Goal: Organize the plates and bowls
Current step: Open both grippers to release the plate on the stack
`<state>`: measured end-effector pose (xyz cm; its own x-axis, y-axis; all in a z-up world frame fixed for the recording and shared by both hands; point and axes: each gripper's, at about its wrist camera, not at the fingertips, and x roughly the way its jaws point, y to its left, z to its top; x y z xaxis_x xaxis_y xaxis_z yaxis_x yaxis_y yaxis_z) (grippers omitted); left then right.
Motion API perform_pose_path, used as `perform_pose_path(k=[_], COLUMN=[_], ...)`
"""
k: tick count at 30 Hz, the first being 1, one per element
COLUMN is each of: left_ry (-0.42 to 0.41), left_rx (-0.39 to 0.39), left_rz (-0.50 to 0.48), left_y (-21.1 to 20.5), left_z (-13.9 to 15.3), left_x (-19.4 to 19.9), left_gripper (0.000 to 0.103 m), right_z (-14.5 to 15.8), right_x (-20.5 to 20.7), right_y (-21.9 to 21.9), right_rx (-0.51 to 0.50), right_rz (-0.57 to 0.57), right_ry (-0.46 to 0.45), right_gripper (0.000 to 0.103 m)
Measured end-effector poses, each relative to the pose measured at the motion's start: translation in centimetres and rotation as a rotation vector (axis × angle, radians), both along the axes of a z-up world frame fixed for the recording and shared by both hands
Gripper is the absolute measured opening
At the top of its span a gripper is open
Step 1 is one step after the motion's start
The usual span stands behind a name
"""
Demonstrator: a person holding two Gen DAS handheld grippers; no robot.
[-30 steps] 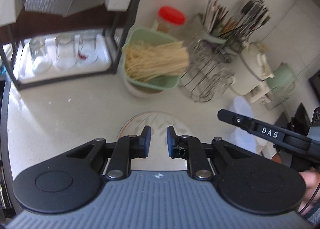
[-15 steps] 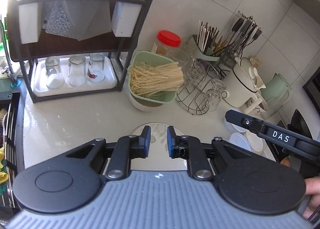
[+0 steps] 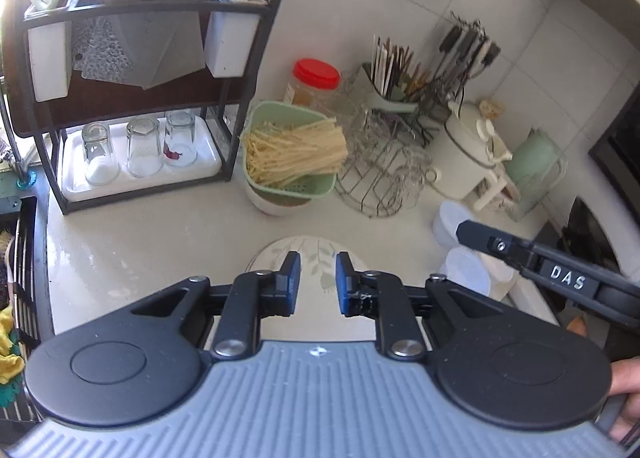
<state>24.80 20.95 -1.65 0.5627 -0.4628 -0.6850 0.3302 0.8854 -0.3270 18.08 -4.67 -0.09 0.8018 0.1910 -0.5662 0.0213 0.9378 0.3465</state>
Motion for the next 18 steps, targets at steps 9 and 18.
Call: perform_pose_path(k=[9, 18], left_ry=[0.010, -0.070], left_rx=[0.035, 0.036], left_rz=[-0.046, -0.019], left_y=[-1.7, -6.5], left_z=[-0.9, -1.0], left_x=[-1.9, -2.5], left_gripper=[0.039, 0.052], right_z=[0.2, -1.3], right_x=[-2.3, -3.0], right_y=[-1.0, -4.9], right_rx=[-0.029, -0.008], right_rz=[-0.056, -0.065], right_ry=[-0.018, -0.011], right_gripper=[0.017, 0.017])
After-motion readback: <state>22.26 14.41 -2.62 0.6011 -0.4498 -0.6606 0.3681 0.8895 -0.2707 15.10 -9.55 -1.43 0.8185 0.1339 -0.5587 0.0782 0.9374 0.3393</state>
